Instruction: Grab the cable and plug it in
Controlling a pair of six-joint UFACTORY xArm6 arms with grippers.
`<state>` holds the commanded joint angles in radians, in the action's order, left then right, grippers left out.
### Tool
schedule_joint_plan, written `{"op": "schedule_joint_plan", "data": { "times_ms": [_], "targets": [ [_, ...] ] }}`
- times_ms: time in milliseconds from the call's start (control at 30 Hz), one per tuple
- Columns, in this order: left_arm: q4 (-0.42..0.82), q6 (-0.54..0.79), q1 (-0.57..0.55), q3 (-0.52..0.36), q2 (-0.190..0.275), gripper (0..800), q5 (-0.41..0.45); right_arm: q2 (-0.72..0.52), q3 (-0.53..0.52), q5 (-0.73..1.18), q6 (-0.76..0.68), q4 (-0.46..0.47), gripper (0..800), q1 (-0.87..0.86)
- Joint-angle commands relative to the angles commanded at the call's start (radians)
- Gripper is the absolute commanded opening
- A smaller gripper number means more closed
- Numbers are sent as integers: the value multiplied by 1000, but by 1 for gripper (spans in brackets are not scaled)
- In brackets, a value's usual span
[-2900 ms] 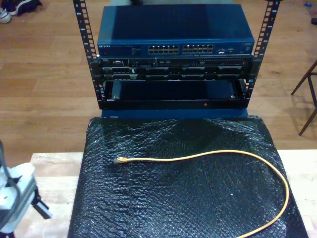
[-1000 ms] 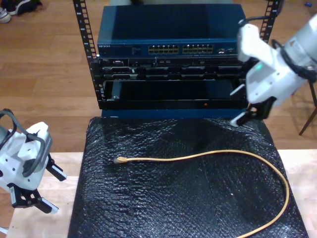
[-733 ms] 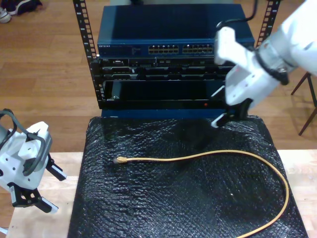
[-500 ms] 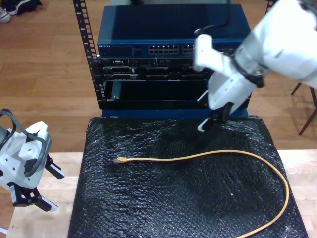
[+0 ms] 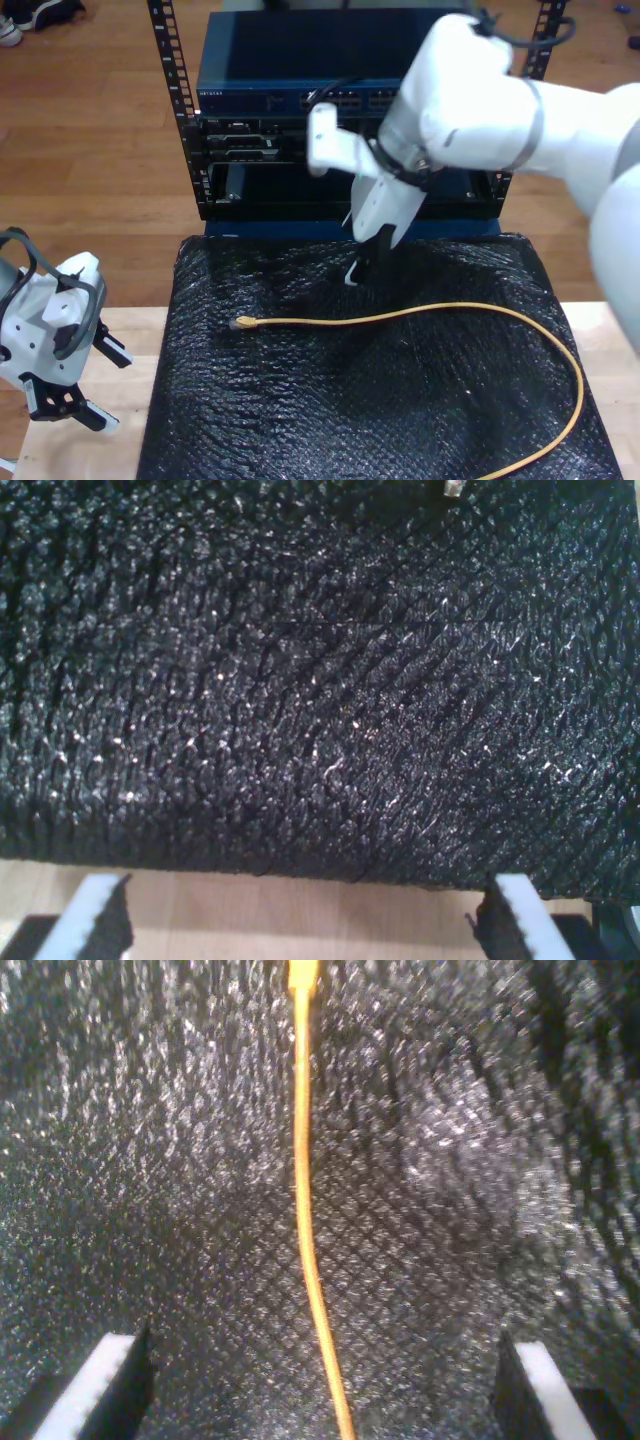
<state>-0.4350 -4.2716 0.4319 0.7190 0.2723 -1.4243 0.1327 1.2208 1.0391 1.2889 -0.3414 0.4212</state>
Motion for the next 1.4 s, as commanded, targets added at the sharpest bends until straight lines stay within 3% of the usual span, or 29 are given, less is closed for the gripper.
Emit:
{"op": "schedule_joint_plan", "data": {
  "times_ms": [333, 633, 1267, 1400],
  "targets": [
    [0, -14, 2, 5, -28, 800, 0, 55, 6, -51, -43, 20, 776, 89],
    [0, -18, 9, 9, -26, 800, -2, 138, 63, -54, -282, 308, 777, 172],
    [3, -54, 112, 9, -23, 800, -8, 258, 158, -51, -408, 350, 752, 275],
    [3, -54, 126, 9, -26, 800, -5, 275, 160, -55, -471, 361, 709, 302]
  ]
}}
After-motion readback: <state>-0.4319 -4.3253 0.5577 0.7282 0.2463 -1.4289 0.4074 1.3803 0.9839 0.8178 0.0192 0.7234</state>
